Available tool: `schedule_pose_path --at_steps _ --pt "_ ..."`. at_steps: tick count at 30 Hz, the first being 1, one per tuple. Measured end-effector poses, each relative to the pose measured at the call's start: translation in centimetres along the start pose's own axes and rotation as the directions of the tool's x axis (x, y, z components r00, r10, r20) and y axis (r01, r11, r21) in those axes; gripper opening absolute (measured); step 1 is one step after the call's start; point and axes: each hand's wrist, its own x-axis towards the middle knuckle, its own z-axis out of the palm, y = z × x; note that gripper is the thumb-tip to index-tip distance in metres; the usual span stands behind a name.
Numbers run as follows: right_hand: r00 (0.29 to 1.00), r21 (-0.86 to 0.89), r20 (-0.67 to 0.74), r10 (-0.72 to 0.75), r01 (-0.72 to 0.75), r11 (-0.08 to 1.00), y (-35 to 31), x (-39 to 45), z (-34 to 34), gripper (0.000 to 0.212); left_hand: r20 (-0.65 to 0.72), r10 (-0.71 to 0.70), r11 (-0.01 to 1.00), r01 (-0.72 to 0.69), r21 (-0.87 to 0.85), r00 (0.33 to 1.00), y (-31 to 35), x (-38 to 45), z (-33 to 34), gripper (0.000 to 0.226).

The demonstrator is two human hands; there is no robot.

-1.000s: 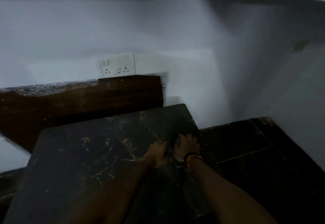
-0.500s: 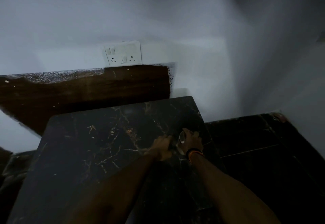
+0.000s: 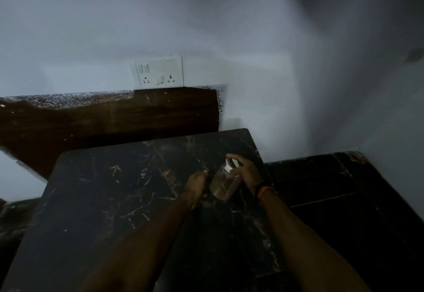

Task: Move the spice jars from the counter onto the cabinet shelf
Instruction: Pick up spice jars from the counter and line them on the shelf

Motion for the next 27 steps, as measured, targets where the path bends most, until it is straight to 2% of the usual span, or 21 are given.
schedule_pose_path --at_steps 3,6,8,11,14,17,20,22,25,27 --pt "0.994 0.313 0.1 -0.042 0.009 0.95 -1.7 0.1 -0.1 0.064 0.176 -0.132 0.941 0.179 -0.287 0.975 0.2 -0.3 0.0 0.049" --pt "0.99 0.484 0.118 -0.076 0.01 0.875 -2.7 0.4 0.4 0.073 0.305 -0.13 0.816 0.276 -0.508 0.944 0.9 -0.8 -0.2 0.057" --pt "0.988 0.553 0.116 -0.097 0.017 0.833 -3.0 0.9 0.6 0.068 0.311 -0.074 0.758 0.256 -0.6 0.948 1.5 -1.2 -0.5 0.055" --pt "0.987 0.625 0.117 -0.112 0.015 0.781 -3.5 1.7 0.5 0.059 0.258 0.041 0.738 0.145 -0.659 0.965 2.3 -1.7 -1.0 0.05" --pt "0.992 0.635 0.096 -0.077 -0.001 0.772 -4.8 2.1 0.9 0.063 0.206 0.131 0.745 0.041 -0.666 0.97 3.0 -2.1 -1.1 0.053" --pt "0.999 0.555 0.036 -0.037 0.011 0.832 -6.2 2.3 1.5 0.074 0.154 0.246 0.777 -0.1 -0.622 0.957 3.7 -2.7 -1.1 0.048" --pt "0.996 0.507 -0.09 0.019 0.029 0.861 -7.3 2.4 1.8 0.104 0.091 0.352 0.817 -0.259 -0.516 0.932 4.1 -3.4 -0.9 0.042" --pt "0.987 0.488 -0.154 0.049 0.033 0.872 -7.9 2.5 1.9 0.113 0.021 0.414 0.824 -0.366 -0.432 0.91 4.4 -3.9 -0.6 0.047" --pt "0.981 0.564 -0.191 0.043 0.073 0.823 -8.5 2.7 1.9 0.101 -0.012 0.473 0.81 -0.44 -0.387 0.881 5.0 -4.6 -0.2 0.051" --pt "0.988 0.636 -0.154 -0.002 0.101 0.765 -9.0 2.6 1.6 0.09 0.038 0.469 0.797 -0.404 -0.449 0.882 5.7 -5.0 -0.5 0.047"
